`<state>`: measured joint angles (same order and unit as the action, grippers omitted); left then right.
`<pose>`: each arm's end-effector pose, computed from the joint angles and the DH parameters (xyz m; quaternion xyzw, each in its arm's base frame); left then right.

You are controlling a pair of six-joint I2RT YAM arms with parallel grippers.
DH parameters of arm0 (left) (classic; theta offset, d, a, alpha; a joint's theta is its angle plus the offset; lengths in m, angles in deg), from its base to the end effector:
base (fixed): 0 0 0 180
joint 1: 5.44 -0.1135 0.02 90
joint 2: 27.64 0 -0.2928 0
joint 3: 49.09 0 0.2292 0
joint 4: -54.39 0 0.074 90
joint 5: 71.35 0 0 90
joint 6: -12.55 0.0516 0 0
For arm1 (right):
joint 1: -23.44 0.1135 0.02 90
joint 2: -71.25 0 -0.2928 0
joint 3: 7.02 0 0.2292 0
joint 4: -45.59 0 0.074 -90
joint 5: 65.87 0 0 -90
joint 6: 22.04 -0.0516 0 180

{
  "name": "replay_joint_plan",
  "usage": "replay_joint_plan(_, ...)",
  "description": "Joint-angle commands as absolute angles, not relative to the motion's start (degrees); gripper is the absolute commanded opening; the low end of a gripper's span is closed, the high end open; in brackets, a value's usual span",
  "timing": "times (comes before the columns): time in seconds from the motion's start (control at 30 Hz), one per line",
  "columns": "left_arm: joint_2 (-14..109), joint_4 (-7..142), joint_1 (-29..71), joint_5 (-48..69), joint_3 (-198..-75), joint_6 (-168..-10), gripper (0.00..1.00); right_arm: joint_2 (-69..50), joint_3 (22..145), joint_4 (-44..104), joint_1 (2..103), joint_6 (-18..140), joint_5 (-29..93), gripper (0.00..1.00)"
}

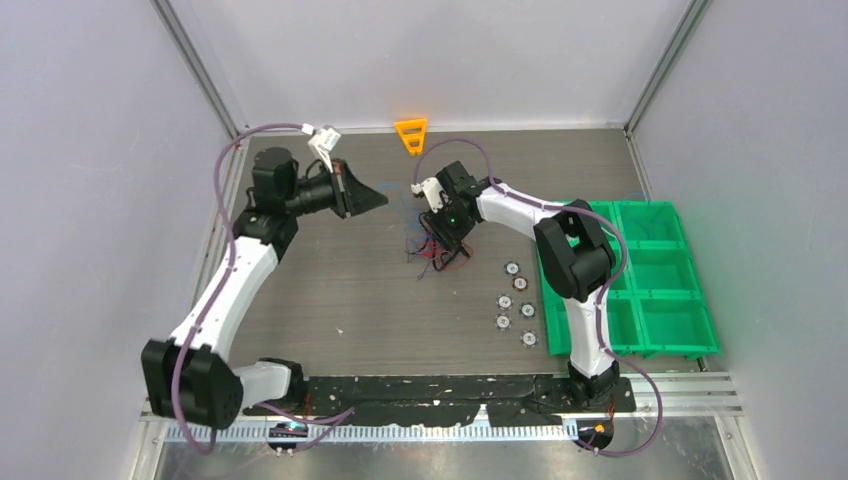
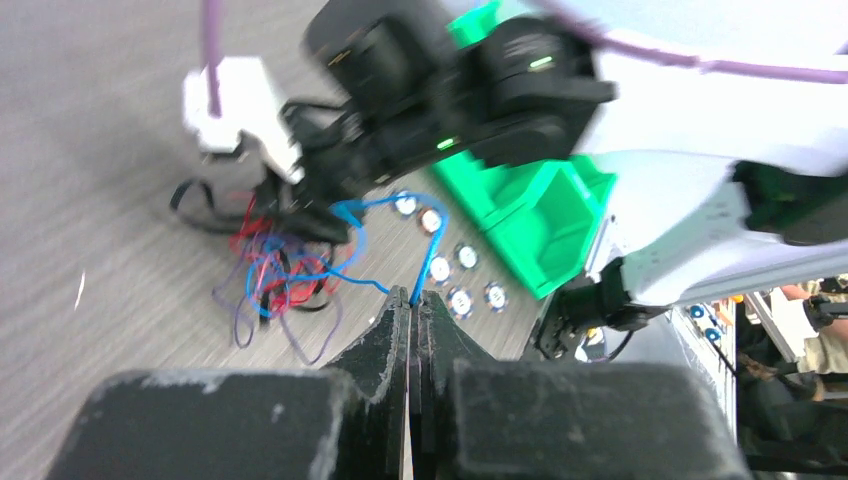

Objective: Untangle the cables

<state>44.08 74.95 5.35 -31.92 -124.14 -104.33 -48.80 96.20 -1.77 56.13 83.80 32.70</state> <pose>0.2469 -0.0876 0.3732 0.1490 0.7562 -0.4986 0.3966 0.3665 0.2443 0.1880 -0.4147 0.8793 0.1047 0.2096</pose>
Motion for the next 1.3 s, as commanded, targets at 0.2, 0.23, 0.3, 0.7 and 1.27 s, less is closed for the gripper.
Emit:
replay_joint_plan(0.2, 36.79, 67.57, 1.68, -31.65, -143.73, -117.28, 0.00, -47.71, 92.17, -4.11, 56.13, 86.52, 27.53, 0.33)
replay_joint_plan(0.23, 37.12, 66.34, 0.72, -31.56, -145.90, -119.15, 0.00, -47.74, 92.17, -4.12, 56.11, 86.49, 27.50, 0.33)
replay_joint_plan(0.3, 38.14, 65.08, -0.84, -31.69, -150.56, -121.37, 0.00, -47.79, 92.24, -4.20, 56.13, 86.42, 27.61, 0.33)
replay_joint_plan(0.7, 44.71, 57.23, -8.80, -31.63, -172.04, -131.21, 0.00, -49.58, 94.10, -5.69, 56.15, 85.90, 26.65, 0.31)
replay_joint_plan(1.27, 49.97, 56.76, -21.23, -23.97, -191.70, -133.39, 0.00, -50.41, 95.17, -6.61, 56.66, 86.66, 26.60, 0.05)
